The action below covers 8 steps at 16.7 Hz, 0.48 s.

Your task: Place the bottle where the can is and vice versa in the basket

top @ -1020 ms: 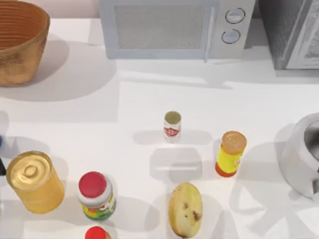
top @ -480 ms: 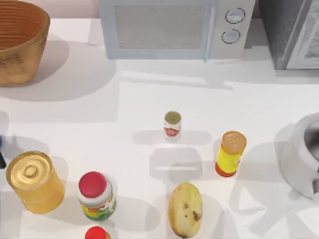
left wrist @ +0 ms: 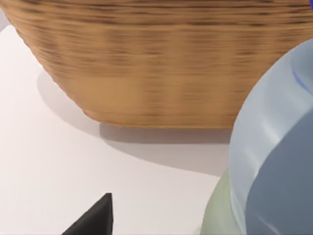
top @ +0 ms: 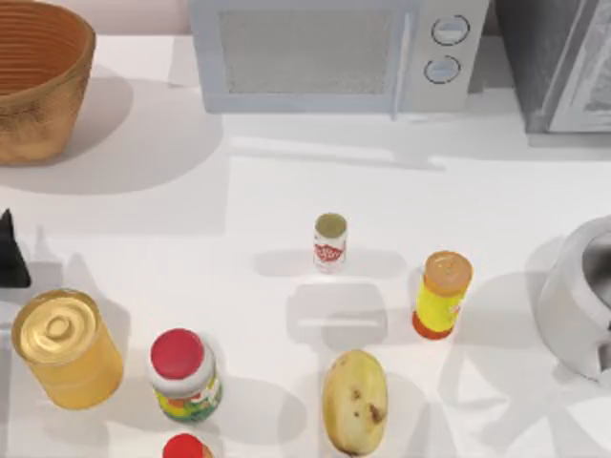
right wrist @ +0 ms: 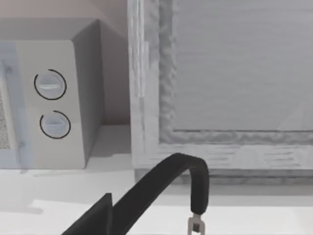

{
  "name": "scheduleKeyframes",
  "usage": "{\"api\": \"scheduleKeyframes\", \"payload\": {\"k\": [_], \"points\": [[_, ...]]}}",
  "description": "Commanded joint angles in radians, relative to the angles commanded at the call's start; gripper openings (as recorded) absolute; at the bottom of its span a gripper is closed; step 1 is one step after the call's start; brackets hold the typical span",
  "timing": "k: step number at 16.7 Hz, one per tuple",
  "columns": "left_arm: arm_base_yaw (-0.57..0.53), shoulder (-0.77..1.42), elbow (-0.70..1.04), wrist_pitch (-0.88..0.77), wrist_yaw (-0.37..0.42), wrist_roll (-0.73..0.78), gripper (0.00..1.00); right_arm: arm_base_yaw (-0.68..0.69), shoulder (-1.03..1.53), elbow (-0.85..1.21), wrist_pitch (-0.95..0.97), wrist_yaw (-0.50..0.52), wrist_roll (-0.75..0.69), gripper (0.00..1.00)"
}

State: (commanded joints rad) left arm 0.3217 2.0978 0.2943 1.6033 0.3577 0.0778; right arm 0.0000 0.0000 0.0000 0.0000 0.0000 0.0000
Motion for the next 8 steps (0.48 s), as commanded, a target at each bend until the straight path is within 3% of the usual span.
{"api": "scheduleKeyframes", "payload": {"k": [2,8], "points": [[0.000,0.000,0.000,0.000,0.000,0.000,1.00,0.000,0.000,0.000,0.000,0.000,0.000,1.00],[0.000,0.000,0.000,0.000,0.000,0.000,0.55,0.000,0.000,0.000,0.000,0.000,0.000,1.00]]}}
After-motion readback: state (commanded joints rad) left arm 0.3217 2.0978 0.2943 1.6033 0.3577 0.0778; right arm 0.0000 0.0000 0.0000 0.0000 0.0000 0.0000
